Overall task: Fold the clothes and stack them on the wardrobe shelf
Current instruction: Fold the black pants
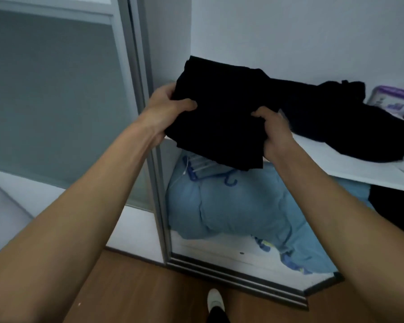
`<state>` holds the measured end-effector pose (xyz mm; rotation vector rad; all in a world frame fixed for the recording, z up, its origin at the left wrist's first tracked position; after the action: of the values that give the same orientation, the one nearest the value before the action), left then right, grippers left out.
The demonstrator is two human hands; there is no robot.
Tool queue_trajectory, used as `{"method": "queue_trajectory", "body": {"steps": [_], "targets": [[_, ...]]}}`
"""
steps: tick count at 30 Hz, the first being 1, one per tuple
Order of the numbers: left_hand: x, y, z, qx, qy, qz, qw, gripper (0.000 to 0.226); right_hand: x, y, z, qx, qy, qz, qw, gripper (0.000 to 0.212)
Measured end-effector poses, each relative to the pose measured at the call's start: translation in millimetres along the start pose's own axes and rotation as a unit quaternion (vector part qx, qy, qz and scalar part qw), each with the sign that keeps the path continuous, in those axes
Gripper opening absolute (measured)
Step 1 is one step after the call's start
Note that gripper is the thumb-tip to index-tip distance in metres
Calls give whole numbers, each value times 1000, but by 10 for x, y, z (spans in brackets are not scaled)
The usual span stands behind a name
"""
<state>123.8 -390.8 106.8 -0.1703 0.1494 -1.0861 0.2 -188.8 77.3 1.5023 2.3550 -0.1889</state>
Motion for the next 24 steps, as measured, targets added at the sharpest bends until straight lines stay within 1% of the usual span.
{"method": "queue_trajectory", "body": {"steps": [3,6,7,8,9,10,12,13,14,15,17,18,19,20,22,24], "targets": [[0,-483,299,-64,-66,70,993,28,-277,-607,-210,1,-35,-41,999,28],[26,-974,489,-120,-85,148,978,26,-564,-1269,-371,-2,-63,-96,993,29],[59,-1150,467,-122,-97,183,971,26,-640,-1489,-345,-15,-54,-107,993,31],[99,-1323,391,-107,-122,219,962,30,-689,-1710,-260,-37,-30,-110,993,34],[140,-1489,261,-73,-158,247,953,36,-712,-1917,-130,-67,8,-111,992,38],[177,-1638,77,-19,-200,261,944,43,-705,-2095,35,-101,60,-114,987,41],[221,-1825,-376,112,-268,245,925,63,-611,-2359,354,-158,182,-118,963,43],[229,-1866,-585,160,-294,226,915,72,-545,-2479,455,-161,220,-110,956,44],[243,-1893,-746,182,-322,216,904,77,-486,-2599,505,-146,237,-96,956,45],[266,-1920,-846,181,-356,220,890,77,-440,-2716,506,-111,249,-80,959,49],[332,-2012,-907,147,-427,247,857,66,-389,-2912,426,-6,302,-54,952,56],[355,-2063,-895,132,-453,256,844,57,-391,-2972,385,32,330,-54,942,56],[373,-2121,-878,121,-470,259,835,49,-406,-3020,375,50,356,-71,930,54],[383,-2192,-860,112,-482,257,830,43,-434,-3063,385,54,378,-101,919,48],[370,-2315,-809,95,-502,252,822,38,-485,-3129,415,62,433,-157,885,27],[341,-2443,-712,55,-516,264,813,35,-515,-3257,349,119,476,-159,857,17]]}}
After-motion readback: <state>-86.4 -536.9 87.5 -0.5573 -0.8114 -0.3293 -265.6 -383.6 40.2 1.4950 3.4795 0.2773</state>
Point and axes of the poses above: each hand's wrist, its own y-axis away from the middle knuckle, its own x-axis out of the back of the hand, z = x × y, the point moved 4 cm from there along -y, towards the middle knuckle, and after that the axes turned 2 degrees about y, right-handed, at the moved point
